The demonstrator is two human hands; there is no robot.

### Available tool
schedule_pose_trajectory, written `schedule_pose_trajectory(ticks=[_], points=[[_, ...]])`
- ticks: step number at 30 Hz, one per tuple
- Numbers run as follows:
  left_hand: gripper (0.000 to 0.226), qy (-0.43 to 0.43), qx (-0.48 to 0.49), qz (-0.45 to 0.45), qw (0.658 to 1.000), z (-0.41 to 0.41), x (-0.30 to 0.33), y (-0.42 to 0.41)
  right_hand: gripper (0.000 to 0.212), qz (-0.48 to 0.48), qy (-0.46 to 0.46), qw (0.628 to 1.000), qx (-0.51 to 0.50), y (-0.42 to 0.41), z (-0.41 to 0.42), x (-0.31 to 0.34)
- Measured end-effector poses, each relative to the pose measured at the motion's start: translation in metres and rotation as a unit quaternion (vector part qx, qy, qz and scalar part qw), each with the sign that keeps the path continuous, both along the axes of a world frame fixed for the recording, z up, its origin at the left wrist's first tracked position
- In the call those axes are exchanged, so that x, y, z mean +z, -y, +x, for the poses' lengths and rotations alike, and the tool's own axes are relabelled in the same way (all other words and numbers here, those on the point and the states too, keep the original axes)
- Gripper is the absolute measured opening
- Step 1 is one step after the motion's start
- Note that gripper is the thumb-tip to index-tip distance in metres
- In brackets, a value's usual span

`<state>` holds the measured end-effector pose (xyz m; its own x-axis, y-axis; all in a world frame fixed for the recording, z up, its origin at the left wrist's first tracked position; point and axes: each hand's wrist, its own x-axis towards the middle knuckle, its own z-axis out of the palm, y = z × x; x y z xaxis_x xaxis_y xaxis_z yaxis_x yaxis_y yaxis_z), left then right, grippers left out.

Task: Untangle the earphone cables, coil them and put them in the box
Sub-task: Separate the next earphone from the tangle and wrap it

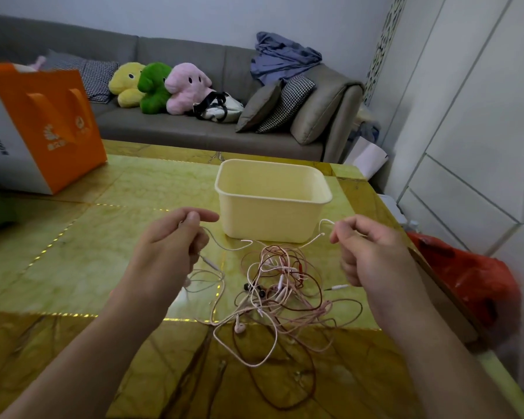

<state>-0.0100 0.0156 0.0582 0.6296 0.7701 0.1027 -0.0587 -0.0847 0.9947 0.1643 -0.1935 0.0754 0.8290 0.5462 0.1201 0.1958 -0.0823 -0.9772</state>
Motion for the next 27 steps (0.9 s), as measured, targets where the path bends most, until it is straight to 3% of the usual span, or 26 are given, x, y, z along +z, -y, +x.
schedule_pose_trajectory(ticks=[3, 6, 8, 10, 13, 16, 19, 21, 22, 24, 25, 27], points=[[0.036, -0.012, -0.027, 0.025, 0.999, -0.002, 0.001, 0.004, 0.032, -0.107, 0.1, 0.989, -0.023, 0.0, -0.002, -0.002], [0.036, 0.002, -0.045, 0.031, 0.998, -0.001, 0.002, 0.009, 0.028, -0.297, 0.225, 0.926, -0.067, -0.001, -0.002, -0.01], [0.036, 0.003, -0.067, 0.022, 0.998, -0.001, 0.004, 0.013, 0.022, -0.374, 0.249, 0.89, -0.078, -0.004, -0.004, -0.017], [0.037, 0.005, -0.087, 0.013, 0.996, -0.001, 0.005, 0.015, 0.023, -0.341, 0.237, 0.908, -0.053, -0.006, -0.003, -0.022], [0.038, -0.021, -0.077, 0.027, 0.996, 0.0, 0.002, 0.011, 0.022, -0.191, 0.212, 0.958, -0.026, -0.005, -0.006, -0.011], [0.034, -0.113, -0.028, 0.089, 0.989, 0.003, -0.01, 0.0, 0.017, -0.061, 0.184, 0.981, 0.001, -0.003, -0.016, 0.005], [0.021, -0.303, -0.034, 0.205, 0.93, 0.001, -0.015, 0.002, 0.016, -0.073, 0.22, 0.97, 0.07, -0.005, -0.03, 0.006], [0.043, -0.38, -0.069, 0.273, 0.881, 0.001, -0.016, 0.013, 0.016, -0.115, 0.245, 0.956, 0.11, -0.009, -0.038, 0.0], [0.045, -0.358, -0.073, 0.297, 0.882, 0.0, -0.013, 0.02, 0.015, -0.124, 0.249, 0.953, 0.124, -0.011, -0.041, -0.003], [0.032, -0.217, -0.106, 0.301, 0.923, 0.0, -0.004, 0.033, 0.012, -0.12, 0.267, 0.947, 0.133, -0.015, -0.046, -0.004], [0.029, -0.138, -0.141, 0.253, 0.947, 0.0, 0.0, 0.037, 0.01, -0.111, 0.279, 0.944, 0.136, -0.016, -0.049, -0.003], [0.028, -0.041, -0.22, 0.136, 0.965, 0.0, 0.007, 0.048, 0.01, -0.096, 0.285, 0.943, 0.142, -0.019, -0.052, -0.002]])
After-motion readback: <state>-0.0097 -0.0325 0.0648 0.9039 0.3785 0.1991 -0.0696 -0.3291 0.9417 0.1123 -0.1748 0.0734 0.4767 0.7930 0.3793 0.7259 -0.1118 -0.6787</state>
